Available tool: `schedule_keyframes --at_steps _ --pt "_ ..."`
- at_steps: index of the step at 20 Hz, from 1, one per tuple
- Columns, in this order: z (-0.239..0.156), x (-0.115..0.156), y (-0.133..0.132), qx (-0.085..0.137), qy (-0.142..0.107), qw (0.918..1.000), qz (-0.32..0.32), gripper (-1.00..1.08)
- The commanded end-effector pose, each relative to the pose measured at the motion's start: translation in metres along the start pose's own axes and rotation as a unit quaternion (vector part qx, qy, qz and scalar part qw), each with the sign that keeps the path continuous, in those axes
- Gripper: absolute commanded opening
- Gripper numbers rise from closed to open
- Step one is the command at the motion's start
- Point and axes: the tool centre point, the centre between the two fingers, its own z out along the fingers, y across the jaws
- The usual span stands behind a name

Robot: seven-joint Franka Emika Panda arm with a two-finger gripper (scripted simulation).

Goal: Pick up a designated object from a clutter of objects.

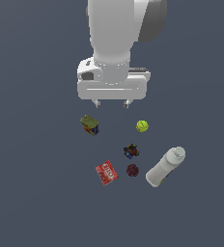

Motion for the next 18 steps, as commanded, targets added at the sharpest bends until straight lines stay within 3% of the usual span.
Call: schedule_keyframes --at_steps 1,11,18 --pt "0.0 0.0 0.0 0.0 0.0 1.0 0.0 1.0" --pt "-0.018 0.008 0.023 -0.01 0.024 0.9993 0.026 1.0" --pt "-0.007 0.008 0.014 -0.011 0.022 0.9996 0.015 1.0"
